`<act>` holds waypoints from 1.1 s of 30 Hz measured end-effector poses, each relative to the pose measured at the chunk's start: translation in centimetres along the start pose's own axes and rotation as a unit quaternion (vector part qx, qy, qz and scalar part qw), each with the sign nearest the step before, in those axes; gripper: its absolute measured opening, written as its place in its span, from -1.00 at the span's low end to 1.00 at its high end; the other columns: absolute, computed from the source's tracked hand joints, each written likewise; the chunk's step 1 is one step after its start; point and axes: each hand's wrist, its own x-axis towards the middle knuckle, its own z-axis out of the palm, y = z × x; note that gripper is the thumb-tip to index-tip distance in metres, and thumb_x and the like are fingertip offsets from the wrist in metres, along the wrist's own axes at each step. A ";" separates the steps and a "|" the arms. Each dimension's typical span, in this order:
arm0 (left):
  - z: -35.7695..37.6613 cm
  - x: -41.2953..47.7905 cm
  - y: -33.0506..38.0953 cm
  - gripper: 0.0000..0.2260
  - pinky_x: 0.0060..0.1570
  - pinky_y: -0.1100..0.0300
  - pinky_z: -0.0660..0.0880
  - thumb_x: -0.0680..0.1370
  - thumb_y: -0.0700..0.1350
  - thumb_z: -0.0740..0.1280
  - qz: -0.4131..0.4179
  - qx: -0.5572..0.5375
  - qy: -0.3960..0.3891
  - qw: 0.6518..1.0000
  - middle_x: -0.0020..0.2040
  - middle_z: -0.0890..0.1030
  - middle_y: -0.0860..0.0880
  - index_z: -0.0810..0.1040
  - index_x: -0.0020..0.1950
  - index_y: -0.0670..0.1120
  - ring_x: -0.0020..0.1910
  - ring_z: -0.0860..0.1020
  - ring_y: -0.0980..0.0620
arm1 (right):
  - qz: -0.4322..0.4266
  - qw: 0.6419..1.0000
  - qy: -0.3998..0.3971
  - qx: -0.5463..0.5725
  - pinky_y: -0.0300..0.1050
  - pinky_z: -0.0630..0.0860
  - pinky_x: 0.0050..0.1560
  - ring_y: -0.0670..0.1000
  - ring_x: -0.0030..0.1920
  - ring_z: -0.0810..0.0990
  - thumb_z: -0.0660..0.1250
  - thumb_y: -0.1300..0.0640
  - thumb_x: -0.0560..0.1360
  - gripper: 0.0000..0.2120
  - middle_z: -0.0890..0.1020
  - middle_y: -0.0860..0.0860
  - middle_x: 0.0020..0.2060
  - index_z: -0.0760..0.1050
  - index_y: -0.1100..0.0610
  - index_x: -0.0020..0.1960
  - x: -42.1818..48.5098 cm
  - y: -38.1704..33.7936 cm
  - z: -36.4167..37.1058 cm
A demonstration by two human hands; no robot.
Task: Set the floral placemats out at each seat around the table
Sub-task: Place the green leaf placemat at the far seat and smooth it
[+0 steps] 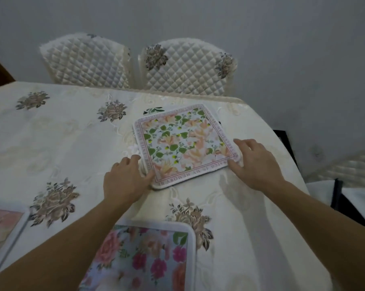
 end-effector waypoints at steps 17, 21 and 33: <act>2.4 9.1 2.5 -0.49 0.04 -0.04 0.51 0.45 0.25 0.36 -0.158 -0.172 0.050 0.971 0.05 0.52 -0.12 0.49 0.13 -0.16 0.07 0.53 -0.14 | 0.059 0.993 -0.093 0.047 0.07 0.48 0.05 0.23 0.16 0.51 0.25 -0.15 0.55 -0.46 0.42 0.16 0.22 0.29 0.09 0.43 12.3 -0.5 4.3; 2.5 9.5 2.2 -0.62 -0.05 0.02 0.53 0.48 0.17 0.40 -0.198 -0.260 0.048 0.944 -0.01 0.58 -0.03 0.43 0.07 -0.08 -0.02 0.57 -0.07 | 0.085 0.988 -0.088 0.090 -0.02 0.39 -0.10 0.21 0.06 0.54 0.30 -0.18 0.53 -0.48 0.52 0.18 0.11 0.36 0.14 0.34 13.0 -0.6 4.9; 0.7 8.0 1.5 -0.83 -0.32 0.28 0.39 0.61 0.03 0.30 -0.110 -0.364 0.053 0.923 -0.14 0.52 0.15 0.45 0.08 -0.05 -0.20 0.50 0.23 | 0.121 0.947 -0.072 0.288 -0.24 0.33 -0.39 -0.14 -0.28 0.49 0.30 0.02 0.60 -0.82 0.56 -0.01 -0.10 0.41 0.11 0.08 11.6 -2.6 3.3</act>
